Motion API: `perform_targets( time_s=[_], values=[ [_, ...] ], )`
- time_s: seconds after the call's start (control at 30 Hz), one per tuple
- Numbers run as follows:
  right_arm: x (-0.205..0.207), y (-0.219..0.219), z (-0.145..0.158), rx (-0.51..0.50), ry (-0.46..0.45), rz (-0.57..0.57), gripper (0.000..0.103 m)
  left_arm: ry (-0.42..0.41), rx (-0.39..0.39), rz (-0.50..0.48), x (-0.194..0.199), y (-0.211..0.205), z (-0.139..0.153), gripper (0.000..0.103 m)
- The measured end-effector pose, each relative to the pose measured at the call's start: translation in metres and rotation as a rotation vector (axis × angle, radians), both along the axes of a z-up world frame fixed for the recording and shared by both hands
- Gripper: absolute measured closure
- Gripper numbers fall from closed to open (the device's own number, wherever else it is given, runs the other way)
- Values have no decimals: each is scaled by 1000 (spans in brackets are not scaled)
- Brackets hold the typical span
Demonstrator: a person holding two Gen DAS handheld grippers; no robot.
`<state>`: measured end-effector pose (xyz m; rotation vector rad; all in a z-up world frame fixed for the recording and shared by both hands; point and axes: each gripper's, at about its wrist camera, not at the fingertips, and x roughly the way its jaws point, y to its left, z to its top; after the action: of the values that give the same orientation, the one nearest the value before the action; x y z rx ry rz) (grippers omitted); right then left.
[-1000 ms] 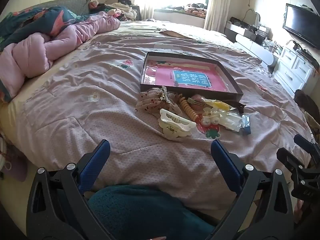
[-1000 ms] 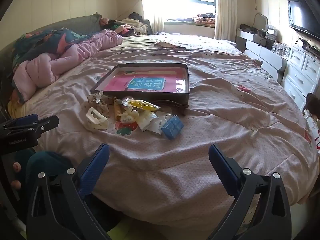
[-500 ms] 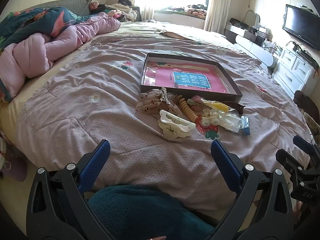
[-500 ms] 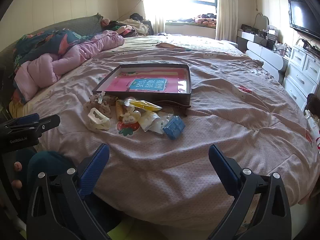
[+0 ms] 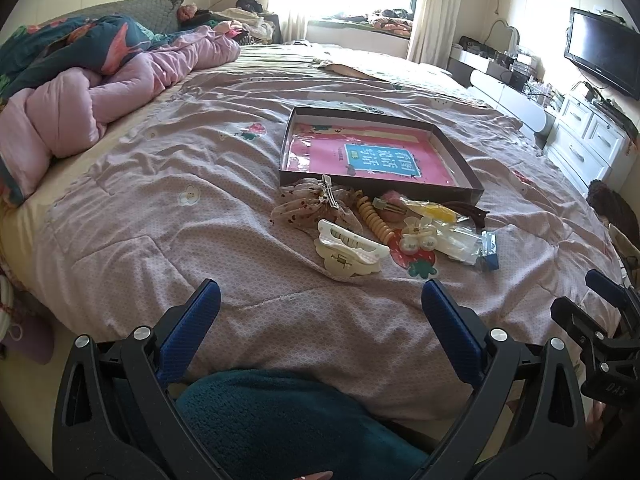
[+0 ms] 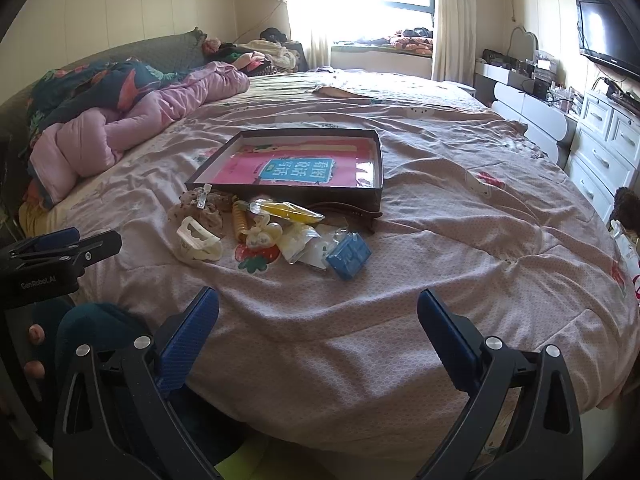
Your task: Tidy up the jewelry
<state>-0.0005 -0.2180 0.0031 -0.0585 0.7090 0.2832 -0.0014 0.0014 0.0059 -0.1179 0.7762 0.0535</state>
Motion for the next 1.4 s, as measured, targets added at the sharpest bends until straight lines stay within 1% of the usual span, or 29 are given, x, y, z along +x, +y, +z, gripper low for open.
perform_targets(
  time_s=[0.97, 1.2, 1.4],
  values=[
    [0, 0, 2, 6, -5, 0, 6, -3, 0, -1, -1, -2, 1, 11],
    [-1, 4, 5, 7, -15, 18, 6, -16, -3, 15, -2, -3, 6, 11],
    [5, 10, 7, 7, -19, 41, 6, -17, -21, 45, 3, 10, 6, 11]
  ],
)
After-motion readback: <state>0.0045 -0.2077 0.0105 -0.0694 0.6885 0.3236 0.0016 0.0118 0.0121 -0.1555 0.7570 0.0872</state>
